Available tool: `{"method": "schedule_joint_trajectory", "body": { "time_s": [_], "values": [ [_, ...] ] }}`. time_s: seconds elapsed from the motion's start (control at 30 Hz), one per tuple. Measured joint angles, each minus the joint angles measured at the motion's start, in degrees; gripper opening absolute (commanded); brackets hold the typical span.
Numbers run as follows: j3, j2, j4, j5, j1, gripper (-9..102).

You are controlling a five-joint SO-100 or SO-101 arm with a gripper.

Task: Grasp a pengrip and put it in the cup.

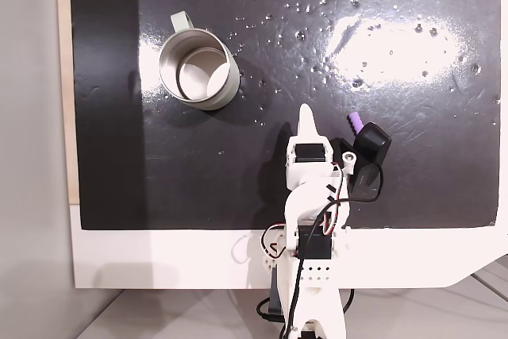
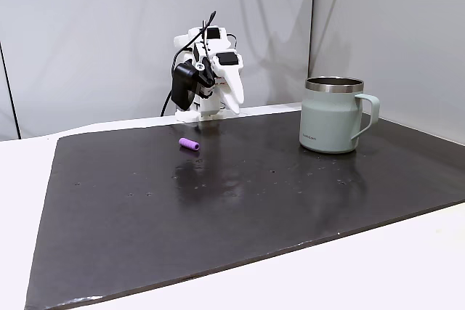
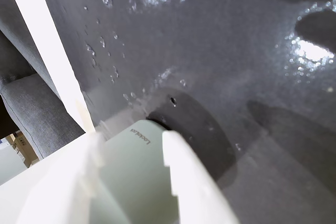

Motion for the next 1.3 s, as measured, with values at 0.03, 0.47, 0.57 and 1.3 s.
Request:
{"method": "schedule_joint_trajectory", "body": {
  "time_s": [0.03,0.47,0.57,1.3],
  "values": [
    [0.00,0.00,0.00,0.00,0.00,0],
    [0.00,0.00,0.00,0.18,0.53,0],
    [-0.70,0.00,0.97,1.58,3.08,0],
    [-36.91,-29.88,27.95,2.20,23.64,0]
  ]
}}
